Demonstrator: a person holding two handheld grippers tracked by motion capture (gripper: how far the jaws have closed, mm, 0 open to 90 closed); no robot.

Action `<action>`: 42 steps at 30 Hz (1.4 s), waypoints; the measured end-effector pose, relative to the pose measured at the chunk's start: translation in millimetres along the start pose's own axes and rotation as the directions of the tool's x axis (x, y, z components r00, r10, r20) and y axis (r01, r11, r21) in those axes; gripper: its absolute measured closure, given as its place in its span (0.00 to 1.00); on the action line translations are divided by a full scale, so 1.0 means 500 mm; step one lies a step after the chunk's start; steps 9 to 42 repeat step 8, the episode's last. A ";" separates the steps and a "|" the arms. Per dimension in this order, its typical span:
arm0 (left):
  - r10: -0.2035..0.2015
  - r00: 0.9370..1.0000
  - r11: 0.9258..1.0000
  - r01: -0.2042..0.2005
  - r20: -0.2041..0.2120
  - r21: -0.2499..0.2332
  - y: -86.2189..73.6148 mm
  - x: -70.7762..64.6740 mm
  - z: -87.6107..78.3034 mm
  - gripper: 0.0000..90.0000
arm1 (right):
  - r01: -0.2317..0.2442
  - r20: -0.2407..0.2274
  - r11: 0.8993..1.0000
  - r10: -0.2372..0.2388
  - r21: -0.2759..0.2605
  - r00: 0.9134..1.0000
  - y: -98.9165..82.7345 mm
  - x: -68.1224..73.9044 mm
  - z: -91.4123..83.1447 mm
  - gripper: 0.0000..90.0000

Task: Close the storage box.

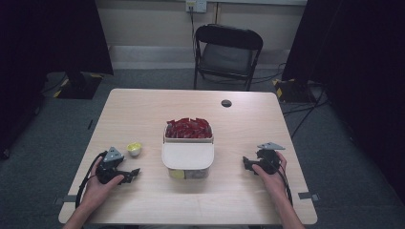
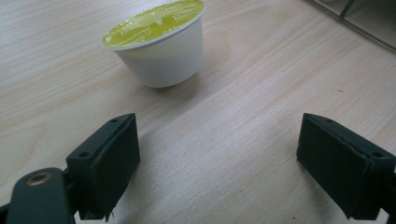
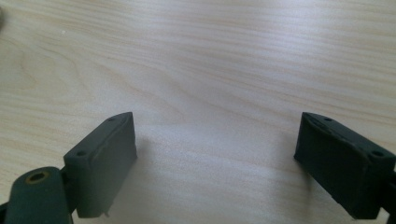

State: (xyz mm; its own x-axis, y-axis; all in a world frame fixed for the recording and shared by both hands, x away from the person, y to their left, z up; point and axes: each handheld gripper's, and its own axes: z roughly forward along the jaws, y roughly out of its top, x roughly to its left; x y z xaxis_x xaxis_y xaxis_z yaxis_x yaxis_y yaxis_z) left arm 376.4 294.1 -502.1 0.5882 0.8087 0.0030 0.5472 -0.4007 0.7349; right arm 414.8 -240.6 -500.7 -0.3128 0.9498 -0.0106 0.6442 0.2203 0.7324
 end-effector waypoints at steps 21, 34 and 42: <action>-0.007 1.000 1.000 0.007 0.005 -0.002 -0.001 0.000 0.000 0.14 | -0.005 0.002 1.000 0.005 0.000 1.000 0.000 0.001 0.000 0.13; -0.007 1.000 1.000 0.007 0.005 -0.002 -0.001 0.000 0.000 0.14 | -0.005 0.002 1.000 0.005 0.000 1.000 0.000 0.001 0.000 0.13; -0.007 1.000 1.000 0.007 0.005 -0.002 -0.001 0.000 0.000 0.14 | -0.005 0.002 1.000 0.005 0.000 1.000 0.000 0.001 0.000 0.13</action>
